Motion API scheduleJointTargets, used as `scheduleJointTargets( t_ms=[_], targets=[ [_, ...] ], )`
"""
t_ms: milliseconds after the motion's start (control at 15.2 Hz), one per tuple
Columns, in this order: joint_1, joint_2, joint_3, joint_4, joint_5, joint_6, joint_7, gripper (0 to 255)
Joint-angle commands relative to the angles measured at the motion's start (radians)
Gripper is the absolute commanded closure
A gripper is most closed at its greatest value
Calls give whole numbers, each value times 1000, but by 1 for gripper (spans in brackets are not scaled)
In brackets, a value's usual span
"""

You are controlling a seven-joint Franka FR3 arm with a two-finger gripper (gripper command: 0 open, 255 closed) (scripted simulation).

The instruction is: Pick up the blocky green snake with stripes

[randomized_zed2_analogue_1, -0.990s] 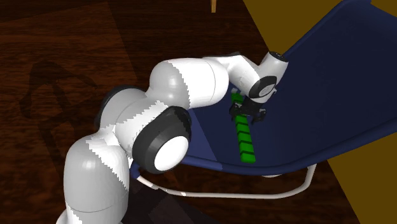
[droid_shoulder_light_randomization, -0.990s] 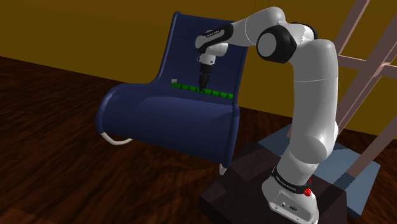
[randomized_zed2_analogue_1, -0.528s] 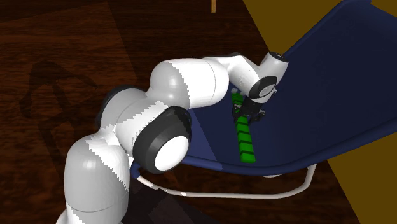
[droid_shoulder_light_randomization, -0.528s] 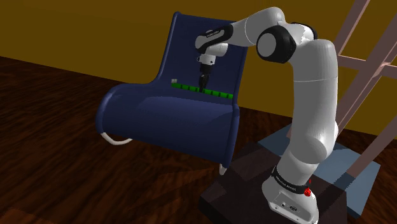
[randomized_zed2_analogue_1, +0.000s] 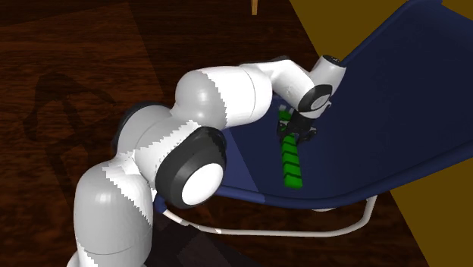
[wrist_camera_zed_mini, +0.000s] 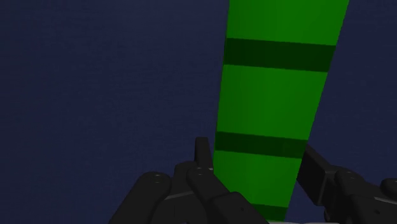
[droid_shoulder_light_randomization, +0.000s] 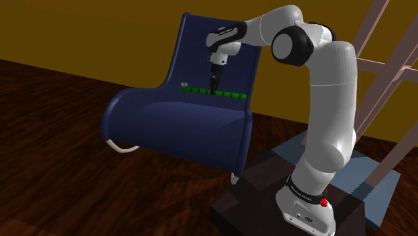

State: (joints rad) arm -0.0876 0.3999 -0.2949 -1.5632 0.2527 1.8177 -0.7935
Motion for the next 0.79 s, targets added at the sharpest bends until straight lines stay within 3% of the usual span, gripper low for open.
scheduleJointTargets(
  t_ms=[0, 726],
  targets=[
    [-1, -5, -1, 22, -3, -26, 5, 255],
    [-6, -21, -5, 123, -12, -139, 24, 255]
  ],
)
